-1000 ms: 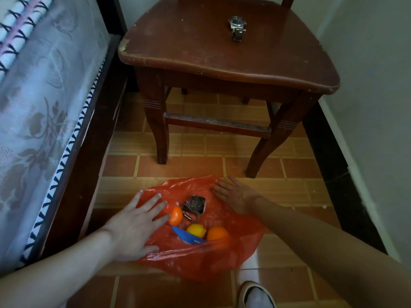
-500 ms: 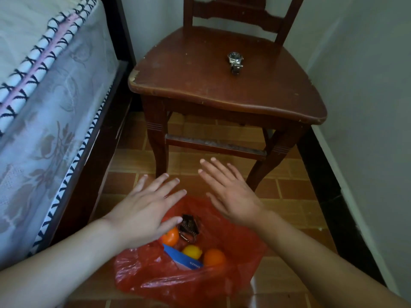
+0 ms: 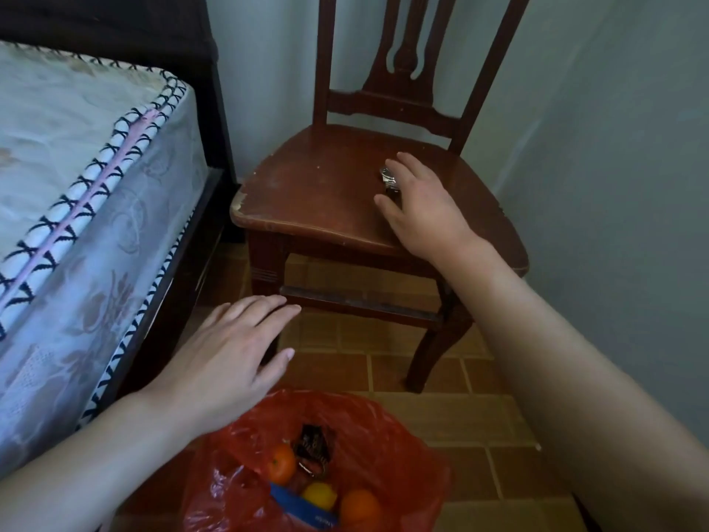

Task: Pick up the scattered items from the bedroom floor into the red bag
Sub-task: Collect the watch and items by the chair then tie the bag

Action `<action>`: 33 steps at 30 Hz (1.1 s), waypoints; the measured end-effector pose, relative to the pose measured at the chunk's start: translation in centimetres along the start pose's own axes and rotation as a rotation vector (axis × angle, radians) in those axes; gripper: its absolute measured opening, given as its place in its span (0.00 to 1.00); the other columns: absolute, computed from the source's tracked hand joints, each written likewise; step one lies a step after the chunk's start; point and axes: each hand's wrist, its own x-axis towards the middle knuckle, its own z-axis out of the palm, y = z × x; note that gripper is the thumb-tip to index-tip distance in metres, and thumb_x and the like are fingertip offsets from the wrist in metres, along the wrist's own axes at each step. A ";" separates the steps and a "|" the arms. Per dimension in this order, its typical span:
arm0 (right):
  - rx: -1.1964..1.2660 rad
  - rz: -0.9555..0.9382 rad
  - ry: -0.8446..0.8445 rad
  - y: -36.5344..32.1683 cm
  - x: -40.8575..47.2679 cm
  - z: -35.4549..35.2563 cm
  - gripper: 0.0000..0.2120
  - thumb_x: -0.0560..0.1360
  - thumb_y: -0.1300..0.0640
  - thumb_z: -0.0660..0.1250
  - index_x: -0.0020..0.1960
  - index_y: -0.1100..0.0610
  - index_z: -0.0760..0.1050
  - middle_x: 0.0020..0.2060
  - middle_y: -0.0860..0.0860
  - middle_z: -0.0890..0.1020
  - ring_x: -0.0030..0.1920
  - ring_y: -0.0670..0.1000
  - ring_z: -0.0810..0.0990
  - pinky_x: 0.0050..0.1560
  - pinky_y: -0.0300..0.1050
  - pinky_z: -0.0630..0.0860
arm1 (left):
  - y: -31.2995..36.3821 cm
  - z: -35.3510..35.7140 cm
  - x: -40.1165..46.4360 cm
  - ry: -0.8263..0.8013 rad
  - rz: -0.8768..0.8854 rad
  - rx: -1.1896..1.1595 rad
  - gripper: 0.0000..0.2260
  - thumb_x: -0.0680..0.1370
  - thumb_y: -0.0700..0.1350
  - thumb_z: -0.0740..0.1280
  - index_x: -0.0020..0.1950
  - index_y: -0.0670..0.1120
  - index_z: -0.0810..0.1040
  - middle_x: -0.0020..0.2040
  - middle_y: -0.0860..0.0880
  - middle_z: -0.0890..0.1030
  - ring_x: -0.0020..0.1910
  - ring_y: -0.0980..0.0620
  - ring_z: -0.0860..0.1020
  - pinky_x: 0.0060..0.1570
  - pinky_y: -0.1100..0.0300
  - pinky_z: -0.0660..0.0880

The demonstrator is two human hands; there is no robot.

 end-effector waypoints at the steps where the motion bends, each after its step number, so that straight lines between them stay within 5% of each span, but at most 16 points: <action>1: -0.009 0.019 -0.039 0.3 0.8 0.3 0.29 0.84 0.45 0.60 0.82 0.52 0.60 0.82 0.52 0.59 0.81 0.58 0.58 0.79 0.59 0.62 | 0.0 0.0 -0.1 0.000 0.000 0.001 0.29 0.81 0.65 0.49 0.81 0.58 0.60 0.79 0.59 0.62 0.79 0.57 0.58 0.77 0.55 0.58; 6: 0.035 0.055 -0.128 0.5 1.4 1.4 0.25 0.86 0.47 0.58 0.80 0.54 0.65 0.80 0.53 0.65 0.79 0.56 0.64 0.79 0.51 0.62 | 0.3 0.1 -0.4 -0.019 0.004 -0.007 0.29 0.81 0.64 0.48 0.81 0.58 0.60 0.79 0.59 0.62 0.79 0.57 0.57 0.77 0.55 0.58; 12: 0.072 0.044 -0.047 0.2 -0.2 0.7 0.18 0.84 0.46 0.63 0.68 0.53 0.78 0.64 0.52 0.81 0.62 0.54 0.79 0.58 0.47 0.75 | 0.5 0.3 -0.6 -0.043 0.014 -0.018 0.29 0.81 0.65 0.47 0.81 0.59 0.60 0.79 0.60 0.61 0.79 0.58 0.57 0.77 0.55 0.58; 19: 0.204 -0.069 -0.026 0.2 -6.0 -0.5 0.29 0.72 0.39 0.76 0.68 0.51 0.80 0.70 0.45 0.78 0.70 0.46 0.75 0.70 0.46 0.74 | 0.9 0.2 -0.5 -0.025 0.037 -0.017 0.26 0.82 0.63 0.51 0.80 0.58 0.63 0.77 0.61 0.64 0.77 0.59 0.60 0.75 0.59 0.57; 24: 0.204 -0.195 0.321 0.7 -9.0 1.9 0.11 0.77 0.62 0.75 0.59 0.56 0.85 0.60 0.50 0.85 0.63 0.46 0.82 0.66 0.44 0.78 | 1.6 0.7 -0.6 -0.029 0.072 -0.019 0.25 0.83 0.62 0.52 0.78 0.57 0.66 0.74 0.61 0.67 0.75 0.60 0.62 0.73 0.61 0.58; 28: 0.231 -0.316 0.538 0.9 -10.9 3.2 0.06 0.79 0.66 0.71 0.52 0.63 0.86 0.53 0.55 0.87 0.57 0.50 0.85 0.59 0.47 0.82 | 1.5 0.9 -0.7 -0.013 0.078 -0.029 0.23 0.83 0.61 0.53 0.76 0.56 0.69 0.72 0.60 0.70 0.73 0.59 0.66 0.71 0.61 0.62; 33: 0.286 -0.369 0.599 0.3 -14.2 2.8 0.03 0.78 0.68 0.73 0.50 0.65 0.86 0.51 0.55 0.87 0.56 0.49 0.86 0.55 0.45 0.83 | 1.8 0.9 -0.6 0.036 0.092 -0.043 0.22 0.83 0.58 0.56 0.75 0.54 0.71 0.70 0.58 0.73 0.71 0.58 0.68 0.69 0.62 0.63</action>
